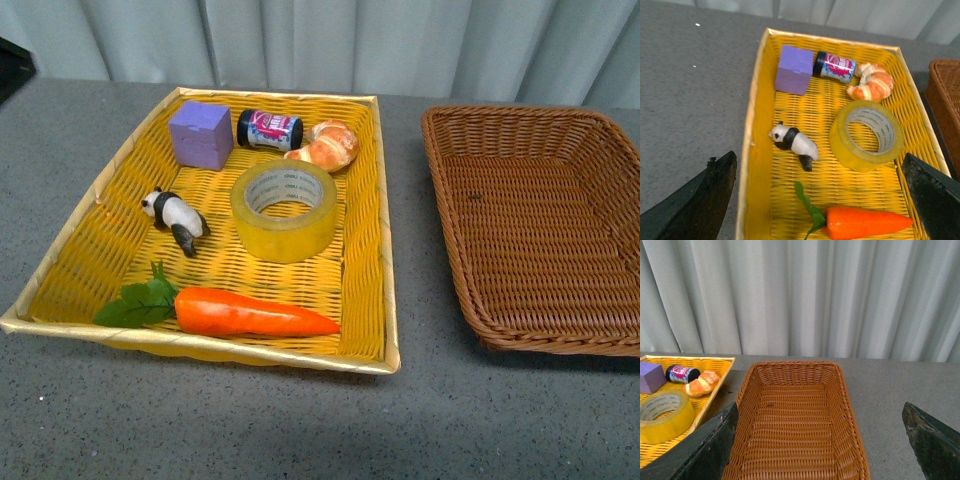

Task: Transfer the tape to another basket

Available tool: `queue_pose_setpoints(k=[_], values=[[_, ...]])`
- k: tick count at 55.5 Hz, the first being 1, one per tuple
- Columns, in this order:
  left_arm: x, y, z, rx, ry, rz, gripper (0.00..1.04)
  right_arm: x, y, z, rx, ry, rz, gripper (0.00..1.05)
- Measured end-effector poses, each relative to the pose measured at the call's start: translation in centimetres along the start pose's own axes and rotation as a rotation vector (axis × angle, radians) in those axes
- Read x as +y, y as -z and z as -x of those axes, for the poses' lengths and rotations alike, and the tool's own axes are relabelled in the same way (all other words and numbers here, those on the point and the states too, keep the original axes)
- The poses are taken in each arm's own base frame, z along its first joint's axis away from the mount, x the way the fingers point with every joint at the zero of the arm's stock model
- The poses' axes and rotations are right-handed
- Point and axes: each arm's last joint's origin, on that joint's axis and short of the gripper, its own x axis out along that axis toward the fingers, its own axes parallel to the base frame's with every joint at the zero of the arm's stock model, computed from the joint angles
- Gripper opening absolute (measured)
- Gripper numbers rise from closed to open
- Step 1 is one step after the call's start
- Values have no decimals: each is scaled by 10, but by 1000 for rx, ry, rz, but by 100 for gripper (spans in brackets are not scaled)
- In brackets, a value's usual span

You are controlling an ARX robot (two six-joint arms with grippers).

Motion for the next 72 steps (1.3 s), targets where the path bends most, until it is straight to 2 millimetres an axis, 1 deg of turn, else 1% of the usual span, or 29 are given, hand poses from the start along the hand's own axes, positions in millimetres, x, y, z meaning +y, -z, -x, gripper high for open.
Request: queue_pose_setpoints(k=[6,13,22,28,36,45,60,72], values=[[-8,-2,-38,108,4,-12,98,0,0,0,0,0,0,96],[-15,-4,-74,204,-5,0,98,0,0,0,0,0,0,96],[-28,-5,-111,268,-31,-21,98,0,0,0,0,0,0,96],[-38,-2,-129,326,-23,-37,98,0,0,0,0,0,0,96],[-53,2,-145,390,26,-55,98,0,0,0,0,0,0,96],[-65,4,-162,419,24,-92,98,0,0,0,0,0,0,96],[-64,9,-185,453,-13,-141,98,0,0,0,0,0,0,96],[-57,12,-200,484,-24,-169,98,0,0,0,0,0,0,96]])
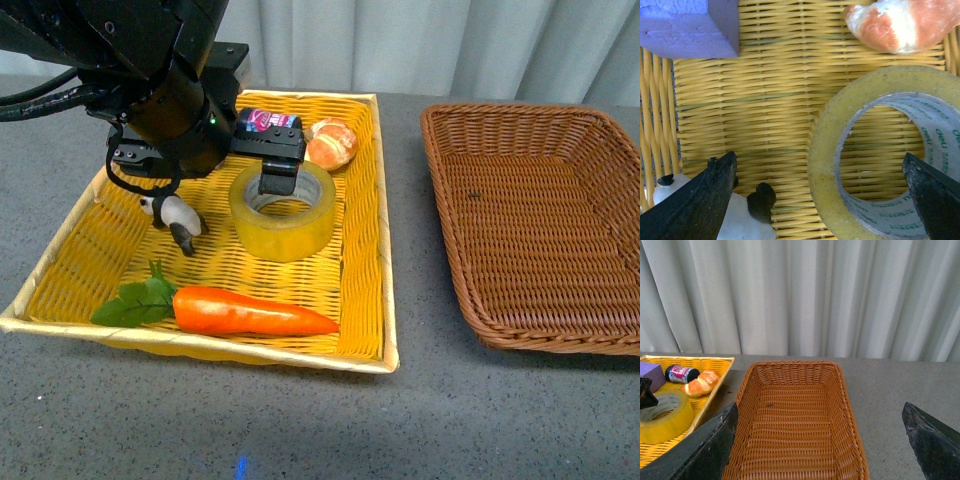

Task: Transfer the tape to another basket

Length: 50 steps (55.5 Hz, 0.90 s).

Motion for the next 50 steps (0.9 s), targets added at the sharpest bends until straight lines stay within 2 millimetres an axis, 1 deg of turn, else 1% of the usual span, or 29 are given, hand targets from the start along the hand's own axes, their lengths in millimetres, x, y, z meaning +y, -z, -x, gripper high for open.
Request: queue_pose_setpoints(k=[15,17,21,28,30,35,39,43,45,50], values=[[3,5,-10,27,2,-14,98,0,0,0,0,0,0,96],[3,5,-10,28,4,-18,95,0,0,0,0,0,0,96],[3,5,-11,30,4,-21,83,0,0,0,0,0,0,96],[2,5,-11,30,10,-27,65,0,0,0,0,0,0,96],[2,5,-11,25,4,-32,58,0,0,0,0,0,0,96],[1,3,-11,20,9,-34,45,0,0,0,0,0,0,96],[1,1,-10,13,12,-33,31,0,0,0,0,0,0,96],[0,0,-10,12,9,-35,20,0,0,0,0,0,0,96],[0,0,-10,12,8,-39,17,0,0,0,0,0,0,96],[0,0,-10,11,7,-51,15,0,0,0,0,0,0,96]])
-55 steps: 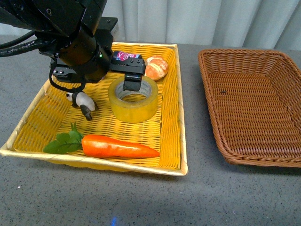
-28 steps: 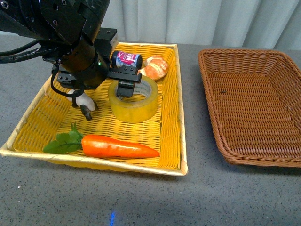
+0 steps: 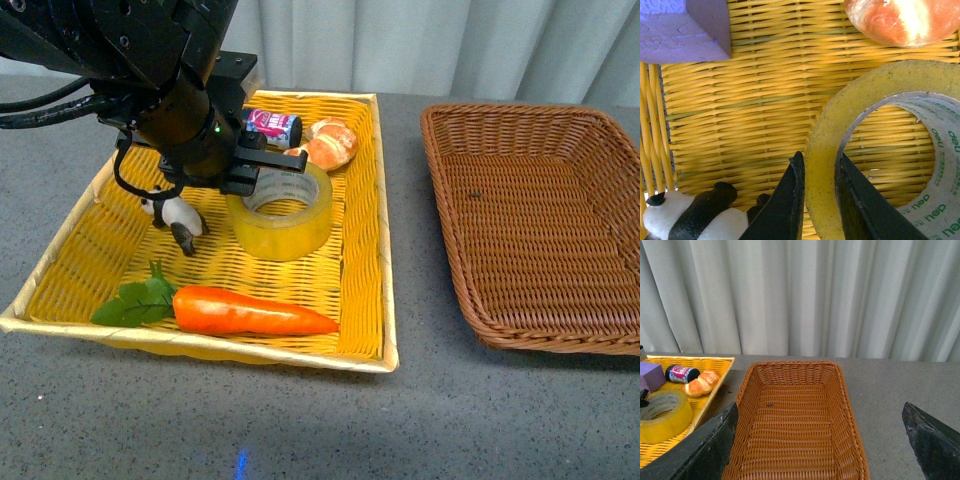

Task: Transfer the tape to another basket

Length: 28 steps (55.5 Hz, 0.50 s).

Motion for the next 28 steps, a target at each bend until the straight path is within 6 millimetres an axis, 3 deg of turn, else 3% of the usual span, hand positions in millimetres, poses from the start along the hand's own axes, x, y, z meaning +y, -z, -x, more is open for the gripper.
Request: queue_pose_setpoints(k=[15,28], values=[[-2,-8,12,-1,87,-61,15,0,0,0,0,0,0,96],[-14,-47,58,-141,250,-278,15,0,0,0,0,0,0,96]])
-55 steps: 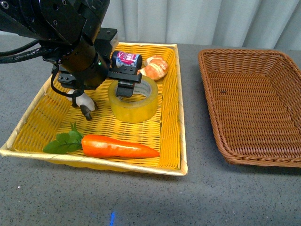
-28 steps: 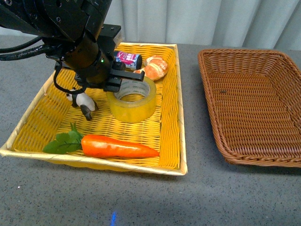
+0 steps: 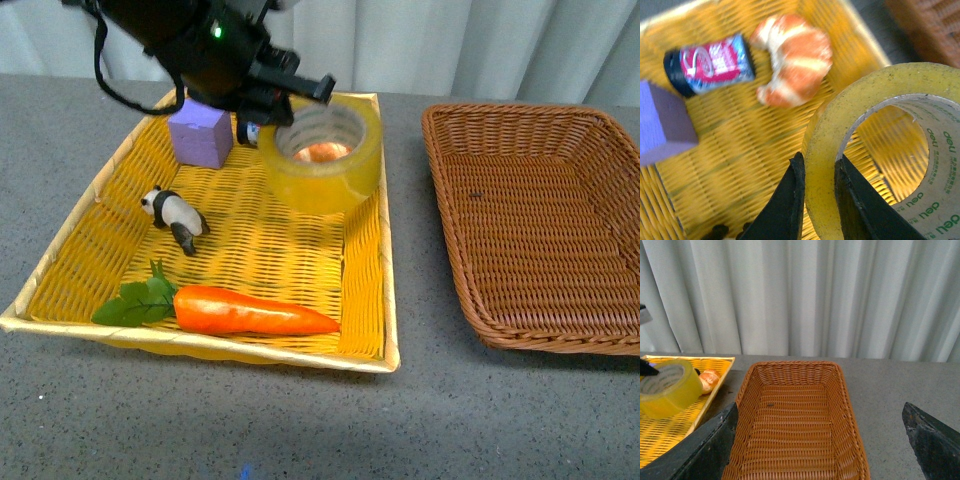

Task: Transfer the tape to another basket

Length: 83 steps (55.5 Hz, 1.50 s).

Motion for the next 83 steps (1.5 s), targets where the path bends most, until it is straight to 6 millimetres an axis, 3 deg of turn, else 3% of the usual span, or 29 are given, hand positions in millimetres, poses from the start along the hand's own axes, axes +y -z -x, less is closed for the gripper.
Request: queue_pose_setpoints(k=[7,22,45,51,59,67,75,83], values=[[-23,-29,17,-89,139,-205,15,0,0,0,0,0,0,96],[-67,-58,13,-149,264,-447,14,0,0,0,0,0,0,96],[-72,-69,12,-129,288,-550,14,0,0,0,7,-1,7,96],[-71,-68,11,-129,287,-552,14,-2,0,-5,252,-56,140,96],[-72,-68,11,-128,289,-553,14,-6,-24,-43,295,-164,254,96],[-71,-69,11,-128,288,-553,14,5,-58,-114,332,-204,266,96],[-71,-69,11,-129,288,-553,14,23,-69,-166,435,-262,232,96],[-71,-69,11,-128,288,-553,14,38,-72,-196,508,-305,183,96]])
